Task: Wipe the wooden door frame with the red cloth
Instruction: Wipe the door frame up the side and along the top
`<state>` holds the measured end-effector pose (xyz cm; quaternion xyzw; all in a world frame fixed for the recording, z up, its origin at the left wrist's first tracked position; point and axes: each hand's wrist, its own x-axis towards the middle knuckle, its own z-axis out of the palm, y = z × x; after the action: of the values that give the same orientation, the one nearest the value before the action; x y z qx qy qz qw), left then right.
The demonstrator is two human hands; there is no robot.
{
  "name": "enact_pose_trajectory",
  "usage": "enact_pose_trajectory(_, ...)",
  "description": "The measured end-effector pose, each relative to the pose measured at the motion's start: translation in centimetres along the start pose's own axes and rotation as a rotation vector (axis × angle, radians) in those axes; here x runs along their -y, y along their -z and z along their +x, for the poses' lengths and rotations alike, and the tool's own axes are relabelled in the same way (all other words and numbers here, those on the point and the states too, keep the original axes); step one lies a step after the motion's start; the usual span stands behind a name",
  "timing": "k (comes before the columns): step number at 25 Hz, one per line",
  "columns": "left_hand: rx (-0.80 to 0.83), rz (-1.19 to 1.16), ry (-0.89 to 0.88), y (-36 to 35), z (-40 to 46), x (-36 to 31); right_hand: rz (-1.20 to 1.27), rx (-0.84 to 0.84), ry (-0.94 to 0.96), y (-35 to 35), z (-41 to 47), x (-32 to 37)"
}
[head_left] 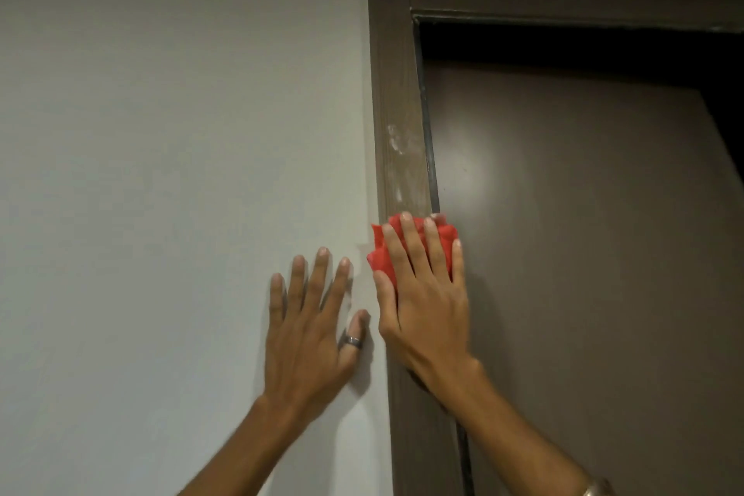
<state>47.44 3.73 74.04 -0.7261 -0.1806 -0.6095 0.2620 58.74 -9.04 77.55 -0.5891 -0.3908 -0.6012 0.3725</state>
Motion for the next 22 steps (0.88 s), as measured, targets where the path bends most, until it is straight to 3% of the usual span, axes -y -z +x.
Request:
enact_pose_trajectory(2,0.031,-0.01,-0.007,0.2,0.0,0.2,-0.022,0.008,-0.011,-0.1,-1.5,0.4)
enact_pose_trajectory(6,0.063,-0.034,-0.02,1.1,3.6,0.4,0.018,0.113,0.017,1.1,5.0,-0.3)
enact_pose_trajectory(11,0.023,-0.017,-0.03,0.5,7.1,1.0,0.019,0.051,0.047,0.2,6.2,-0.5)
enact_pose_trajectory(15,0.036,-0.013,-0.073,1.2,13.8,1.7,0.043,0.091,0.089,1.2,13.3,-1.6)
enact_pose_trajectory(19,0.04,-0.024,-0.004,1.6,16.1,1.9,0.064,-0.018,0.023,-0.3,10.2,-0.8)
enact_pose_trajectory(22,0.023,-0.033,0.013,1.6,16.0,2.0,0.061,0.0,0.066,-0.3,11.3,-1.4)
